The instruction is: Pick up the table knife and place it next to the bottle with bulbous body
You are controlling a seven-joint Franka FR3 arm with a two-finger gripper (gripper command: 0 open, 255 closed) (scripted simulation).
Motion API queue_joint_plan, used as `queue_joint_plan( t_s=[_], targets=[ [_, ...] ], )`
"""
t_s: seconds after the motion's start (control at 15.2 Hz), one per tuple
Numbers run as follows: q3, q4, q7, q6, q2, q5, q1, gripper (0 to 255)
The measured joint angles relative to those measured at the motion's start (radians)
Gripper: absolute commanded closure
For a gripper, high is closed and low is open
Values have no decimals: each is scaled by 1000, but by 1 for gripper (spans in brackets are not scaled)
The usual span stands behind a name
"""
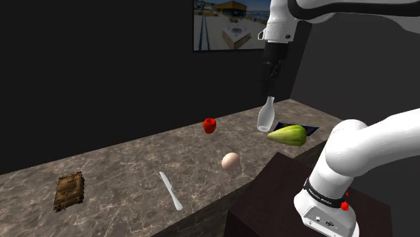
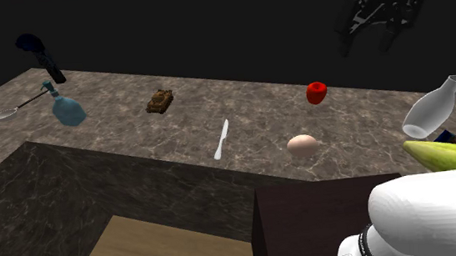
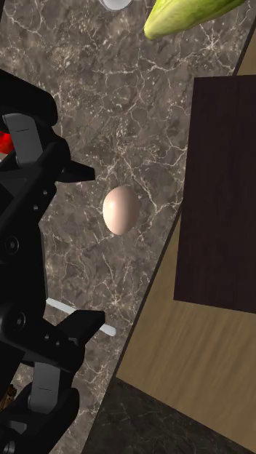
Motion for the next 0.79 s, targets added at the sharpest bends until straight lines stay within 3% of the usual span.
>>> queue_joint_plan(
  t_s=[0.2, 0.79],
  targets=[
    [23, -23, 28, 33, 9, 18, 4, 0],
    [169, -157, 197, 310, 131, 119, 24, 0]
  ],
)
